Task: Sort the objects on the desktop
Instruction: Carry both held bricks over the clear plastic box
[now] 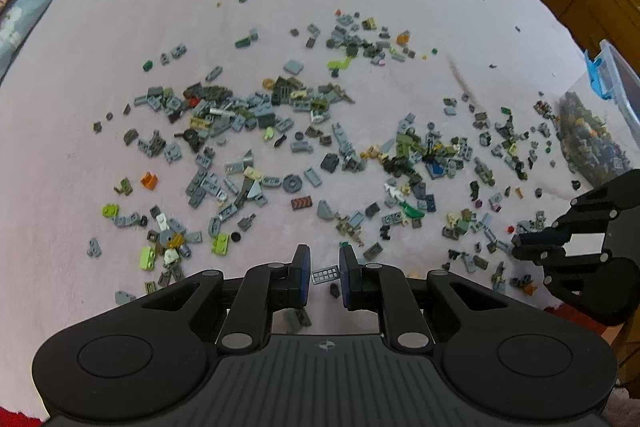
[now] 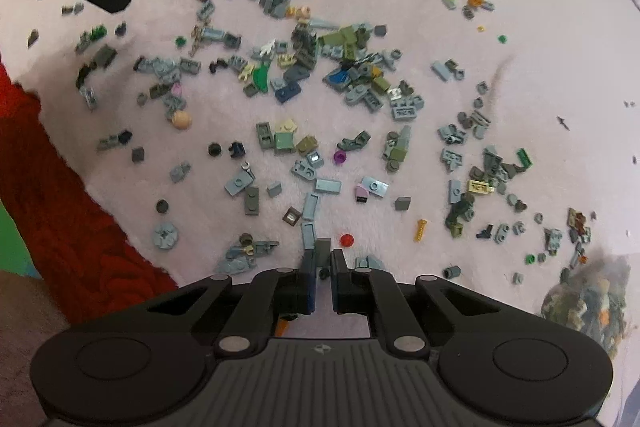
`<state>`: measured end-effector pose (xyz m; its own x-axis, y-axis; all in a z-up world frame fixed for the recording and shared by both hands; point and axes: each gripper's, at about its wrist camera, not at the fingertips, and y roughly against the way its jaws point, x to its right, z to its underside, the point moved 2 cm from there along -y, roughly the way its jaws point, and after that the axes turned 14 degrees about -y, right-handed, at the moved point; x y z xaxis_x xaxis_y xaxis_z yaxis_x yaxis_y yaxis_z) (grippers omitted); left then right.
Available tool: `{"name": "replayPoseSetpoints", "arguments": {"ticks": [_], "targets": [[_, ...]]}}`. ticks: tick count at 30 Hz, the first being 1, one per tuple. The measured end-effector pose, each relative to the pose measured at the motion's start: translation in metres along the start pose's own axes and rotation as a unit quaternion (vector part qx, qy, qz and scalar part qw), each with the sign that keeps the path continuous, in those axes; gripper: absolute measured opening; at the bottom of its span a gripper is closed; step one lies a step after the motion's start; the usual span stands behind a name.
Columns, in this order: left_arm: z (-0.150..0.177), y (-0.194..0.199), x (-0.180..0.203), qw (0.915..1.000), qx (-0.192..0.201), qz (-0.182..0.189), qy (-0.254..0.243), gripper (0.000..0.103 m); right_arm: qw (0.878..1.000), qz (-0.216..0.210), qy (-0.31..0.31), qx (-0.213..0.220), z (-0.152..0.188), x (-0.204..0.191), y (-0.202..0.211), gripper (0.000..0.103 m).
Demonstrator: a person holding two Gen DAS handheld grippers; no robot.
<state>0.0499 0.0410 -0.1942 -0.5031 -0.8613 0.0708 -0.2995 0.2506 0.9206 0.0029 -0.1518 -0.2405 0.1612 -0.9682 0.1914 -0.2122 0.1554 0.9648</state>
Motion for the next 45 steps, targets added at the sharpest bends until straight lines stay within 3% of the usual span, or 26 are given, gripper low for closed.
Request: {"name": "replayPoseSetpoints", "arguments": {"ticks": [12, 25, 37, 45], "targets": [[-0.024, 0.030, 0.018, 0.9988, 0.044, -0.001, -0.023, 0.017, 0.996, -0.024, -0.052, 0.062, -0.027, -0.013, 0.068, 0.008], [-0.050, 0.068, 0.056, 0.9944, 0.081, -0.024, -0.064, 0.017, 0.992, -0.041, -0.061, 0.097, -0.019, 0.001, 0.117, 0.008], [-0.086, 0.097, 0.119, 0.9888, 0.098, -0.052, -0.099, 0.017, 0.986, -0.045, -0.069, 0.148, 0.005, 0.056, 0.159, 0.008], [-0.120, 0.104, 0.179, 0.9819, 0.118, -0.047, -0.140, 0.017, 0.981, -0.033, -0.095, 0.164, 0.029, 0.109, 0.178, 0.008]]}}
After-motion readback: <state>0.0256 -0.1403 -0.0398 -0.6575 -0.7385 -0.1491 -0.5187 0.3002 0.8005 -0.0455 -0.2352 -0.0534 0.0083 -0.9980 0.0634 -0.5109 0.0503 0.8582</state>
